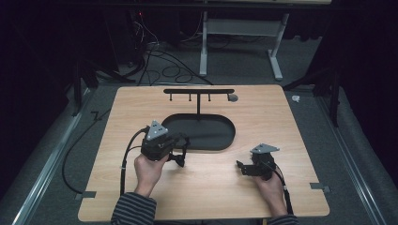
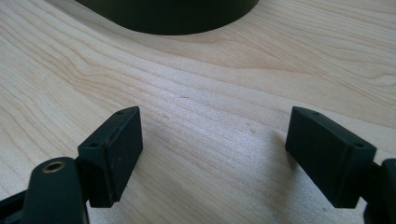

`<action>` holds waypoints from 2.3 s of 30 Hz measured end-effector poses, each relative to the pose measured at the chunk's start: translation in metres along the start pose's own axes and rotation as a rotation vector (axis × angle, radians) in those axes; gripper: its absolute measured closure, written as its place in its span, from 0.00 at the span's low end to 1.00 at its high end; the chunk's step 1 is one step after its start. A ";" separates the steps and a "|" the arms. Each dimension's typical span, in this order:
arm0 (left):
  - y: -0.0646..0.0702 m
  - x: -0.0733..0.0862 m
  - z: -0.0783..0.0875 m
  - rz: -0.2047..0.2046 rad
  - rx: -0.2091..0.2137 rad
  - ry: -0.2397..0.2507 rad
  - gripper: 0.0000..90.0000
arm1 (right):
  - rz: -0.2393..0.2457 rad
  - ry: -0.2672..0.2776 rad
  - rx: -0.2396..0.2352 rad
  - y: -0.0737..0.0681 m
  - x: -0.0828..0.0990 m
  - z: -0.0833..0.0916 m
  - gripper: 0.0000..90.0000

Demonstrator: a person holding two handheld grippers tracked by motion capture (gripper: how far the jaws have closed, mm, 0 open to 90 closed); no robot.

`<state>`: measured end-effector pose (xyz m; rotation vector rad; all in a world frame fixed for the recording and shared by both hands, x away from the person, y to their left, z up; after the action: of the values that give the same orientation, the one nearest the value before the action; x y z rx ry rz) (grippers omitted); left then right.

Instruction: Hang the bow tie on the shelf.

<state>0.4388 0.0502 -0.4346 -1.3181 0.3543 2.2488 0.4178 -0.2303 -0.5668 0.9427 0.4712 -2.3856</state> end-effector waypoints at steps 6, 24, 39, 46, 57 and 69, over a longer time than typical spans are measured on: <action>-0.002 -0.007 -0.002 0.008 0.006 0.008 0.97 | 0.001 0.000 0.000 0.000 0.000 0.000 0.22; -0.014 -0.029 -0.006 0.041 0.006 0.034 0.97 | 0.002 -0.001 0.000 0.000 0.000 0.000 0.22; -0.020 -0.046 -0.017 0.055 0.005 0.034 0.97 | 0.002 -0.001 -0.001 0.000 0.000 0.000 0.22; -0.020 -0.055 -0.023 0.059 0.004 0.044 0.97 | 0.002 -0.001 -0.001 0.000 0.000 0.000 0.22; -0.023 -0.068 -0.042 0.066 -0.004 0.037 0.96 | 0.001 -0.001 -0.002 0.000 0.000 0.000 0.22; -0.025 -0.082 -0.055 0.052 -0.023 0.030 0.97 | 0.003 -0.002 -0.004 0.000 0.000 0.000 0.22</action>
<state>0.5264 0.0220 -0.3899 -1.3704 0.3779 2.2847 0.4172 -0.2303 -0.5667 0.9392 0.4731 -2.3820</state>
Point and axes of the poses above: each handheld gripper's, and its own axes: z roughly backward along the jaws, x roughly out of its underside, y roughly to its right, the point moved 9 cm from there along -z, roughly forward along the jaws, and after that the axes turned 11 degrees about -x, right-handed, at the moved point
